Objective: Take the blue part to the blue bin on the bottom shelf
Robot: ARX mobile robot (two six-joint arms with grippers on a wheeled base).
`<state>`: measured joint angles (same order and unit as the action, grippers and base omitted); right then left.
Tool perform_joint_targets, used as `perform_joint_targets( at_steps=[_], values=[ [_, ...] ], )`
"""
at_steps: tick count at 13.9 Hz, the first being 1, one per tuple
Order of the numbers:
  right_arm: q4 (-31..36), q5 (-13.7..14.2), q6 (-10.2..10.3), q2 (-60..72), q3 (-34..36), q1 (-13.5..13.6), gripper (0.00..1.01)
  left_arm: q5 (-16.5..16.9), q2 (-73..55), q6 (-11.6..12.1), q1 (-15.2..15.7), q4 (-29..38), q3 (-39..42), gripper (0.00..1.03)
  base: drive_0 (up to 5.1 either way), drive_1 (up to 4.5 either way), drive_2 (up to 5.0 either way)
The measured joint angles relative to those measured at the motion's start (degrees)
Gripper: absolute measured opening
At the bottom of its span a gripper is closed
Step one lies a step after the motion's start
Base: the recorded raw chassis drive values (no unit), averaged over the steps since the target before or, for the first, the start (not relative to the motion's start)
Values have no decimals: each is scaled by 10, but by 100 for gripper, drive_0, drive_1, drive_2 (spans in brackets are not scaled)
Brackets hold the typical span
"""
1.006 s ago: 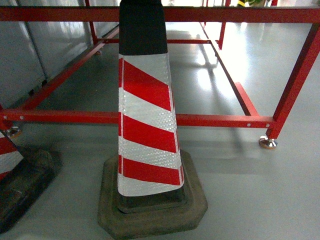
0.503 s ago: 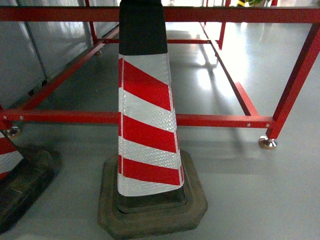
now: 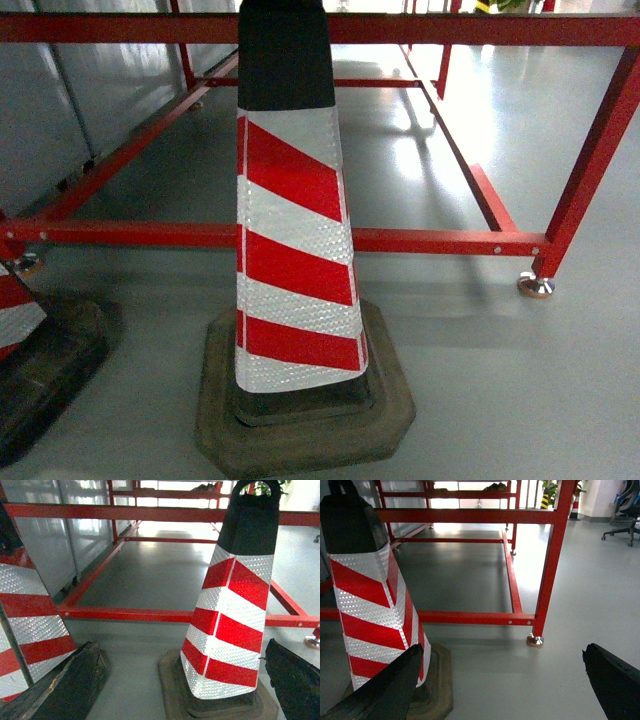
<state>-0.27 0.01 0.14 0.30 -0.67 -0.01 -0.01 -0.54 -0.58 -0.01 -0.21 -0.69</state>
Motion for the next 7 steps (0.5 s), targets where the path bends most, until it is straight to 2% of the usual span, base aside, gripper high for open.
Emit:
perform_joint_targets(
  at_steps=[7],
  values=[
    [0,0,0,0,0,0,98,0,0,0,0,0,0,98,0,0,0]
  ],
)
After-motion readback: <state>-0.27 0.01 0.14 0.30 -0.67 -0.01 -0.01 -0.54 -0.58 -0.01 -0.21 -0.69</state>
